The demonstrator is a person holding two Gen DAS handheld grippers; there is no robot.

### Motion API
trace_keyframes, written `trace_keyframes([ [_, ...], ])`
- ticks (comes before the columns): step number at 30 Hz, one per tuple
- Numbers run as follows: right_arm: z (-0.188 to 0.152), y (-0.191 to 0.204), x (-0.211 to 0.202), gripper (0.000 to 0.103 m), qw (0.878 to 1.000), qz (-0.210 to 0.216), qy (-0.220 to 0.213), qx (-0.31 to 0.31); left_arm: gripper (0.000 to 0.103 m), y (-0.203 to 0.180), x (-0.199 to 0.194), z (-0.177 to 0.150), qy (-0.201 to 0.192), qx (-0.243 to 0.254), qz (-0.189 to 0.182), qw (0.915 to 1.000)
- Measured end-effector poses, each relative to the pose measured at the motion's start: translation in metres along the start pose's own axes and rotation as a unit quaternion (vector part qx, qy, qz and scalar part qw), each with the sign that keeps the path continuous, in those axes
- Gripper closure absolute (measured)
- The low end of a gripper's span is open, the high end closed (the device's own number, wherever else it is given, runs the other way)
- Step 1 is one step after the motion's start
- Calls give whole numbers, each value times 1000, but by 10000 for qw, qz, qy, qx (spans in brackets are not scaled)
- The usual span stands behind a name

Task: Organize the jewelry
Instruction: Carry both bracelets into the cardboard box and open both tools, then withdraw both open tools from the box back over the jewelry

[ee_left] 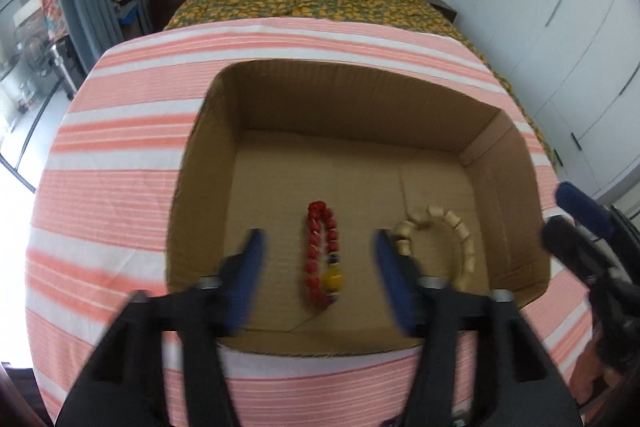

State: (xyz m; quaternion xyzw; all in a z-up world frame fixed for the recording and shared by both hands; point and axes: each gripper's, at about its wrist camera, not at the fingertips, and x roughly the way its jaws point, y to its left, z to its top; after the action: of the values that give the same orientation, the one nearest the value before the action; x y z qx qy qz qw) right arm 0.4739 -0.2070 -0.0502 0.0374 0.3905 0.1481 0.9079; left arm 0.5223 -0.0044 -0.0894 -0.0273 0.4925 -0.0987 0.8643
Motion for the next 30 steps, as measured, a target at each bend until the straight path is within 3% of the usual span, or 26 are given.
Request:
trace_keyframes([
  [6, -22, -3, -43, 41, 9999, -80, 72, -107, 30, 18, -40, -33, -212, 10, 39, 9998],
  [9, -44, -4, -75, 41, 9995, -278, 51, -152, 20, 24, -75, -54, -478, 115, 166, 9987],
  [13, -86, -1, -117, 41, 9971, -712, -4, -281, 12, 33, -129, -100, -892, 376, 443, 9943],
  [20, -166, 9, -168, 41, 9920, -1254, -146, -26, 10, 45, -186, -190, -1203, 591, 936, 9865],
  [30, -248, 15, -194, 41, 9858, -1533, -270, 630, 8, 39, -199, -283, -1273, 130, 575, 9901],
])
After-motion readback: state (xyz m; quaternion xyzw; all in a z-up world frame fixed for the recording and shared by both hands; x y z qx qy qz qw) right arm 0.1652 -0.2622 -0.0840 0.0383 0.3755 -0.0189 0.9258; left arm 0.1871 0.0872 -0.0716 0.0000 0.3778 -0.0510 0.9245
